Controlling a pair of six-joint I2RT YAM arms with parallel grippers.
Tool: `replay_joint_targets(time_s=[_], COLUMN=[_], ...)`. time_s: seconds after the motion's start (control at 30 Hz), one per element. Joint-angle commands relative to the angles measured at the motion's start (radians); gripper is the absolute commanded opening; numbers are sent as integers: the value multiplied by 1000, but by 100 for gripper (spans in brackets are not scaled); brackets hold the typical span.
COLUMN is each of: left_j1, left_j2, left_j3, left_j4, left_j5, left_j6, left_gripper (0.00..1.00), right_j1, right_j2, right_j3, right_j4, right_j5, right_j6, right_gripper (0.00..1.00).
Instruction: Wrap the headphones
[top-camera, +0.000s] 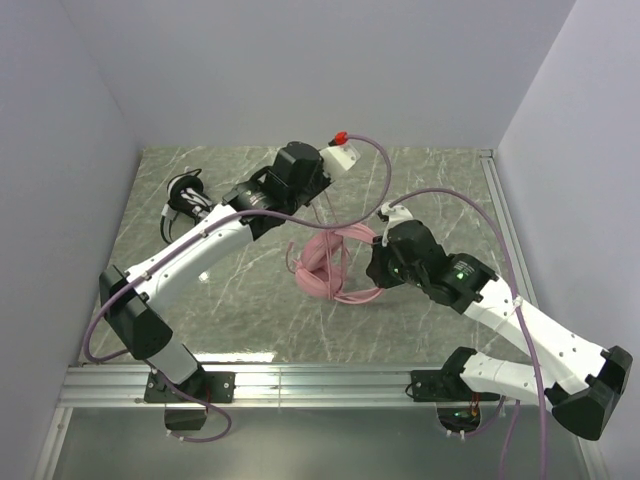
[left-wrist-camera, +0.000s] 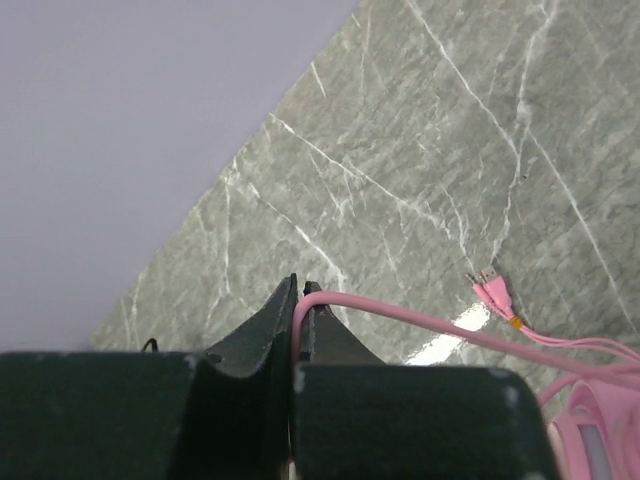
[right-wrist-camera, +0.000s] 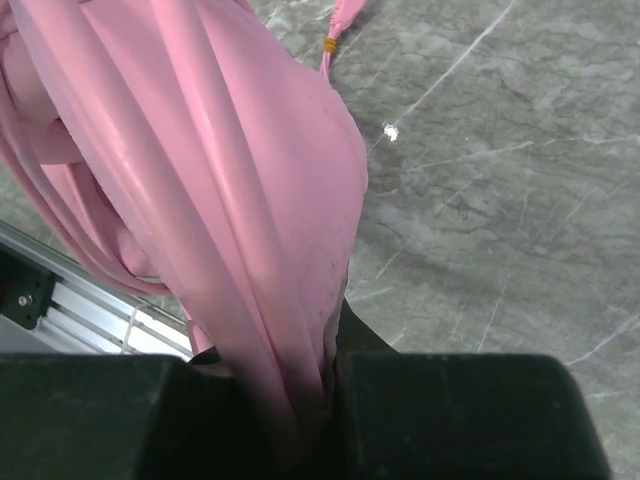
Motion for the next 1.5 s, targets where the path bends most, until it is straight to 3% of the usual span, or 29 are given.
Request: replay_joint_targets(time_s=[0.0, 0.27, 0.73, 1.0, 1.07, 1.47], left_j1=[80, 168, 208, 205, 206, 205], left_j2=[-73, -18, 7, -64, -64, -30], left_j3=[115, 204, 209, 132, 124, 127], left_j4=[192, 169, 307, 392, 395, 514], left_j5=[-33, 52, 18, 318, 340, 121], left_j6=[-40, -98, -74, -54, -58, -17], left_gripper=[6, 5, 8, 15, 15, 16], right_j1=[24, 58, 70, 84, 89, 121], right_j2=[-7, -10, -6, 25, 27, 47], right_j3=[-8, -31, -46, -26, -17, -12], right_j4=[-160, -131, -156, -127, -120, -131], right_j5=[-51, -71, -62, -89, -89, -97], right_j6=[1, 18, 21, 15, 15, 36], right_gripper=[0, 0, 0, 0, 0, 0])
